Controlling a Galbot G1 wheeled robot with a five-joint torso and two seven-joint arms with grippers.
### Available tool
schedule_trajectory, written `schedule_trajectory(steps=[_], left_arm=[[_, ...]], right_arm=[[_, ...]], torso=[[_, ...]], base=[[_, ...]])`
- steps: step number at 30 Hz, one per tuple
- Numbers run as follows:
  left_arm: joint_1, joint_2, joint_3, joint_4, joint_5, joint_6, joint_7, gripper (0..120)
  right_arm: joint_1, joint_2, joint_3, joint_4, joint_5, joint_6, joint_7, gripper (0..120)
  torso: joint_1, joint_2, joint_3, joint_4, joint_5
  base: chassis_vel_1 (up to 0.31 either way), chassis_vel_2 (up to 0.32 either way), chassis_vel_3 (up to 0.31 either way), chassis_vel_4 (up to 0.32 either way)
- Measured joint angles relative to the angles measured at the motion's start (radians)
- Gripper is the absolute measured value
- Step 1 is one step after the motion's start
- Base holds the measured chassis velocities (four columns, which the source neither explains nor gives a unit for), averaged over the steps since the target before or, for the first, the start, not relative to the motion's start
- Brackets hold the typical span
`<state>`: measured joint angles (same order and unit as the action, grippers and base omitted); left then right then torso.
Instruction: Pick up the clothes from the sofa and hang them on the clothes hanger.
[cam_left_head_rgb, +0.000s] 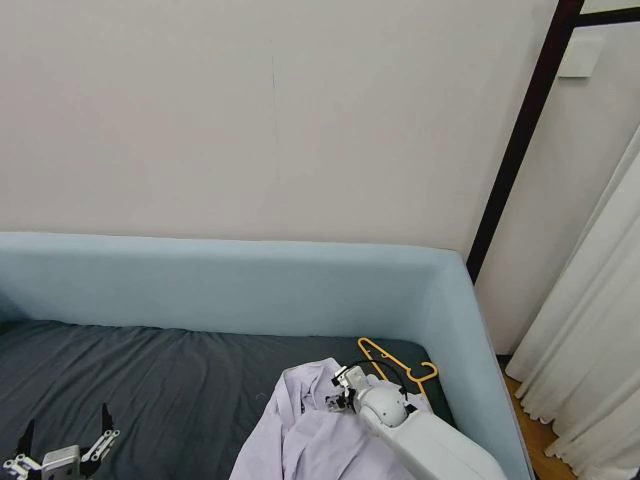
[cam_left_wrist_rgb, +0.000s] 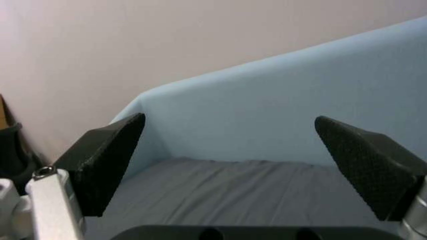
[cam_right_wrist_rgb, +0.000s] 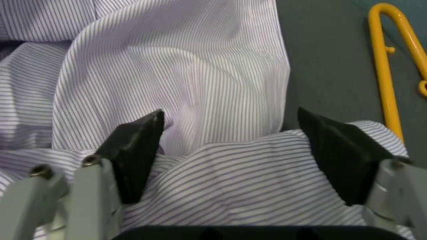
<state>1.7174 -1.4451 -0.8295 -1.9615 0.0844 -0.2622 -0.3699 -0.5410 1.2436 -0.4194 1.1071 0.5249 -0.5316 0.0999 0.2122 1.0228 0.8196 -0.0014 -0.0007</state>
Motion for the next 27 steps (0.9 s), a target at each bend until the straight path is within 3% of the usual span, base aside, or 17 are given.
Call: schedule_trajectory(steps=[2, 6, 12, 20, 27], left_arm=[[-0.001, -0.002, 0.003, 0.0, 0.002, 0.0, 0.0, 100], [-0.002, -0.003, 0.009, 0.0, 0.006, -0.001, -0.003, 100], [-0.001, -0.001, 0.008, 0.0, 0.006, -0.002, -0.005, 100], [-0.003, 0.007, 0.006, 0.005, 0.003, -0.006, -0.009, 100], [-0.009, 0.014, 0.011, 0.009, 0.0, -0.006, -0.009, 100]], right_arm=[[-0.003, -0.005, 0.005, 0.003, -0.005, 0.001, -0.007, 72], [-0.014, -0.015, 0.021, 0.006, -0.022, 0.019, -0.036, 52], [-0.022, -0.013, 0.028, -0.003, -0.046, 0.049, -0.056, 34], [-0.031, -0.017, 0.03, 0.006, -0.084, 0.067, -0.057, 1], [-0.048, -0.059, 0.046, 0.114, -0.026, 0.196, -0.043, 0]], torso=[[0.0, 0.0, 0.0, 0.0, 0.0], [0.0, 0.0, 0.0, 0.0, -0.0001], [0.0, 0.0, 0.0, 0.0002, -0.0001], [0.0, 0.0, 0.0, 0.0, -0.0002], [0.0, 0.0, 0.0, 0.0001, -0.0001]], base=[[0.0, 0.0, 0.0, 0.0], [0.0, 0.0, 0.0, 0.0], [0.0, 0.0, 0.0, 0.0], [0.0, 0.0, 0.0, 0.0], [0.0, 0.0, 0.0, 0.0]])
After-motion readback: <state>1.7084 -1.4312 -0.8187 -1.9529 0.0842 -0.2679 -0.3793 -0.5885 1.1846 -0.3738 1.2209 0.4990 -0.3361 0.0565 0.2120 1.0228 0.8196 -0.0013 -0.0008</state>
